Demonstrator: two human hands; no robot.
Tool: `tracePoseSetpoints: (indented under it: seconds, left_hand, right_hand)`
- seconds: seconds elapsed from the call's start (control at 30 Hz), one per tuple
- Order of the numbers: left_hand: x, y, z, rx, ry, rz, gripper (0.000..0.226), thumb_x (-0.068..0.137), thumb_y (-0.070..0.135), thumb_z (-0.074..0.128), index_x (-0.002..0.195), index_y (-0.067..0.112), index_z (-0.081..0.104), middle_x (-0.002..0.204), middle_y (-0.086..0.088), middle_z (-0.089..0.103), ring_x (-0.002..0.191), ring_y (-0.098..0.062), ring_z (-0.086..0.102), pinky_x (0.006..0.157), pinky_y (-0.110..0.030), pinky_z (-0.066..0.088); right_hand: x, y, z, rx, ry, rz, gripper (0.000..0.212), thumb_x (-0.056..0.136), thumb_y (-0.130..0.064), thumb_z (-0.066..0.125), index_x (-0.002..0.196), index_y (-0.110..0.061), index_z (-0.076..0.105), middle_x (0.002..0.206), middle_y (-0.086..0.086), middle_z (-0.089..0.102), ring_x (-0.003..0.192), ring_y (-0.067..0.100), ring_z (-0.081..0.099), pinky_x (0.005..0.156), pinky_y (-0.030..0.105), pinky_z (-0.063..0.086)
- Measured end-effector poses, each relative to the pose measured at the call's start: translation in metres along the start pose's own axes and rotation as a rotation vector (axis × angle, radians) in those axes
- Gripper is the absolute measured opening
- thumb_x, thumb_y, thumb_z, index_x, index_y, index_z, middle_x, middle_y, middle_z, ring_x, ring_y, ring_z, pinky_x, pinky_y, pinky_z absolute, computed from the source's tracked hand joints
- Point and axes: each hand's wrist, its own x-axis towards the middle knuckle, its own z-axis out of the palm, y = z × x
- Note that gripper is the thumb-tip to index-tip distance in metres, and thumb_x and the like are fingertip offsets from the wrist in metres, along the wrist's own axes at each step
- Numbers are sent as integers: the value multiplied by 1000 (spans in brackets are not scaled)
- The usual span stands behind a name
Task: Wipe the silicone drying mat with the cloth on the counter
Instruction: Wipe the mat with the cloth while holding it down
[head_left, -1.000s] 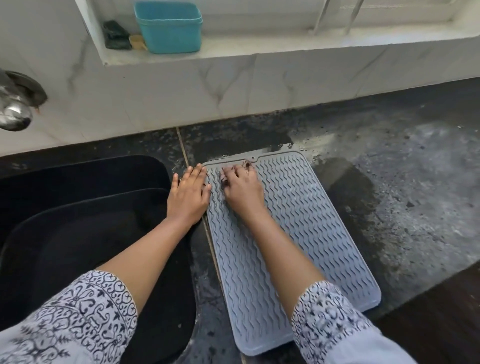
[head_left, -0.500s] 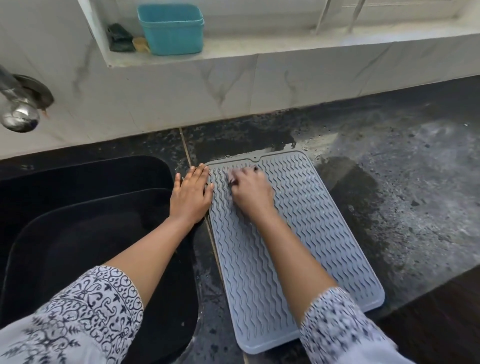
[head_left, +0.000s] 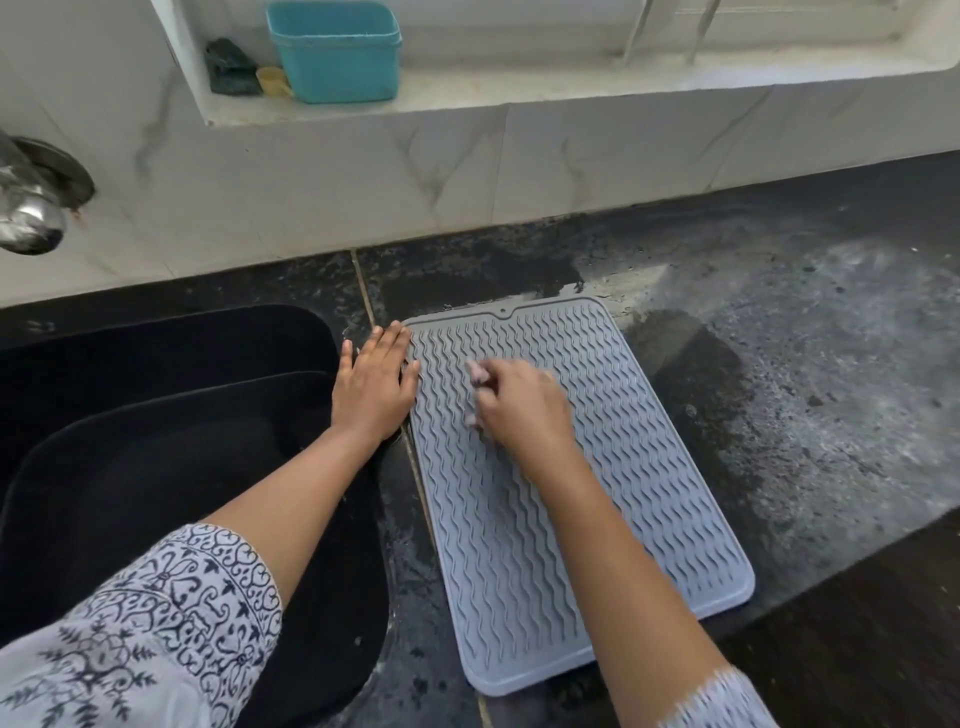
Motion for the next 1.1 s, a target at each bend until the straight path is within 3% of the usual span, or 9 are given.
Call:
tracePoseSetpoints:
  seconds: [0.07,0.13,0.3,0.4,0.53,0.63,0.73,0.93,1.1]
  left_hand:
    - [0,0,1,7,2,-3,53,100,36,33,149,19,27,157,4,22,146,-14,15,118,-43,1]
    - [0,0,1,11,0,-5,53,100,36,33,149,19,28,157,5,22,146,-14,15,118,-43,0]
    - [-1,0,0,3,-3,-1,53,100,37,33,149,19,27,157,4,22,146,-13,14,117,-43,0]
    - [-1,0,-1,-4,-4,5,53,100,37,33,149,18,27,157,4,23,146,-14,14,117,-43,1]
    - [0,0,-1,-9,-4,10,52,100,36,33,149,18,28,157,4,23,146,-14,15,117,-43,1]
    - [0,1,-1,-11,1,5,52,100,35,34,149,19,29,157,4,24,146,-15,16,117,-45,1]
    - [-1,0,-1,-6,3,3,52,99,35,35,149,19,30,157,4,25,146,-16,17,117,-45,1]
    - [-1,1,-3,-18,4,11,52,100,35,34,149,19,29,157,3,25,146,-15,17,117,-45,0]
    - [-4,5,-11,38,-59,31,54,101,37,30,150,17,25,158,2,23,146,-17,14,117,-47,-3]
  right_hand:
    - [25,-3,27,-97,-2,-55,45,90,-31,43,135,-27,44,139,2,46,127,29,36,105,48,27]
    - [32,1,44,-163,-4,-63,52,90,-31,44,141,-25,36,147,5,37,135,33,26,111,50,17]
    - [-32,17,33,-240,36,-84,40,93,-22,44,132,-16,44,130,6,51,110,27,45,89,35,39]
    - [-90,30,1,-217,-162,-65,27,92,-20,45,116,-18,57,112,0,60,101,21,51,78,29,39]
    - [-75,23,-33,92,-206,74,24,92,-20,48,109,-27,63,87,-6,66,73,6,60,59,23,45]
    - [-20,10,-4,99,-14,-20,34,93,-27,44,125,-29,53,115,-5,59,102,14,54,86,34,45]
    - [6,6,32,-127,-5,-46,48,91,-30,42,139,-25,38,143,3,40,127,29,32,104,47,31]
    - [-82,30,24,-206,6,-76,37,93,-30,46,129,-21,44,129,1,47,106,23,42,79,29,41]
    - [-140,41,-12,-133,-218,27,31,92,-30,45,119,-25,56,113,-4,58,100,18,49,81,30,44]
